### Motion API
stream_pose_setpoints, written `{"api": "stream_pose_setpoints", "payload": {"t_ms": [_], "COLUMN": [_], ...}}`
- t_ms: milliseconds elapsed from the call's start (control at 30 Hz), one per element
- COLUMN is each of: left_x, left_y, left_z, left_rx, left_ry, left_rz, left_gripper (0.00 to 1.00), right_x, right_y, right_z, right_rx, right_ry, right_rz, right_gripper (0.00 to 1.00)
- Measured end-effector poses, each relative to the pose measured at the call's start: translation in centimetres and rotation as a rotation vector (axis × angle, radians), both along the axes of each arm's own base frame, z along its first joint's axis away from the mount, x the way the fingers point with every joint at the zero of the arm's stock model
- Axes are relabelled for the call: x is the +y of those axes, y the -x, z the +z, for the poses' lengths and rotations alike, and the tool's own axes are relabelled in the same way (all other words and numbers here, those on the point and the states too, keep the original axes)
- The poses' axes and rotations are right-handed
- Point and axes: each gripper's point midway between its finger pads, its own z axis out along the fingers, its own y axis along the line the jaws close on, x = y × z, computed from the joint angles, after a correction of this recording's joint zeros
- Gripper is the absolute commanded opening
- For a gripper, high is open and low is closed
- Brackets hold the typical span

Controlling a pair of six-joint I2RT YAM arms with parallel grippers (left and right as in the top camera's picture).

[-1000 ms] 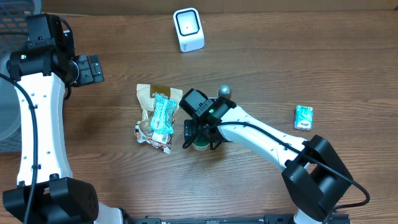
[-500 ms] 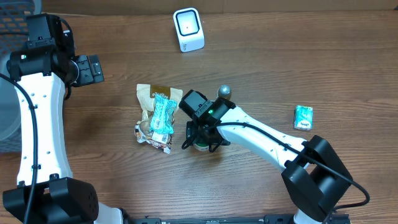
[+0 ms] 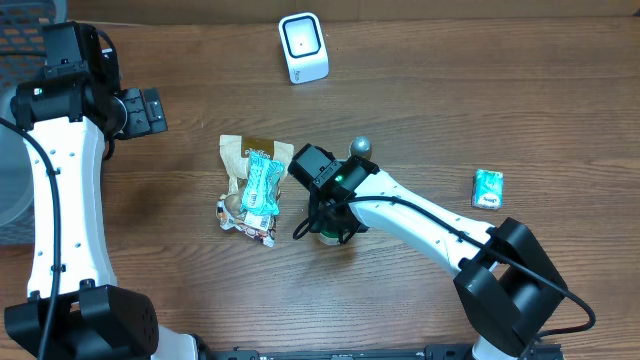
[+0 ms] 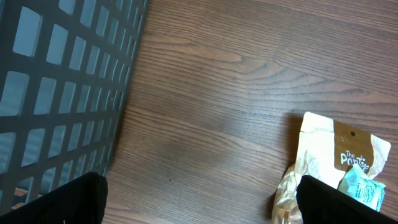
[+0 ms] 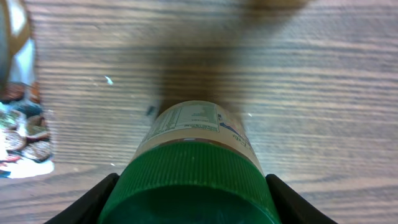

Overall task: Scan the item barcode
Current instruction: 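Close the right gripper on the jar lid and lift slightly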

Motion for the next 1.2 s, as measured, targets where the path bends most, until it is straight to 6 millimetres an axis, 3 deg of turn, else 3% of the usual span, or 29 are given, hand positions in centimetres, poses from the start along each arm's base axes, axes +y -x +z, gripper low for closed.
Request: {"api": "stream_pose_setpoints", "payload": {"t_ms": [167, 433, 733, 1200], "left_x": [0.0, 0.0, 0.0, 0.0], "left_y": [0.0, 0.0, 0.0, 0.0], "left_z": [0.0, 0.0, 0.0, 0.0], "left_rx": [0.000, 0.000, 0.000, 0.000], "left_ry": [0.000, 0.000, 0.000, 0.000], "left_rz": [0.000, -0.001, 0.000, 0.000], "left_gripper": [1.00, 1.00, 1.00, 1.00], "right_x": [-0.6, -0.3, -0.2, -0.5], "right_y": [0.7, 1.0, -0.2, 0.1], "right_z": [-0.1, -0.1, 0.0, -0.1], "right_rx": [0.027, 0.046, -0.014, -0.006], "right_ry": [0.025, 0.012, 0.019, 0.034], "right_rz": [0.002, 0.059, 0.054, 0.049], "right_gripper": [0.59, 1.00, 1.00, 1.00]}}
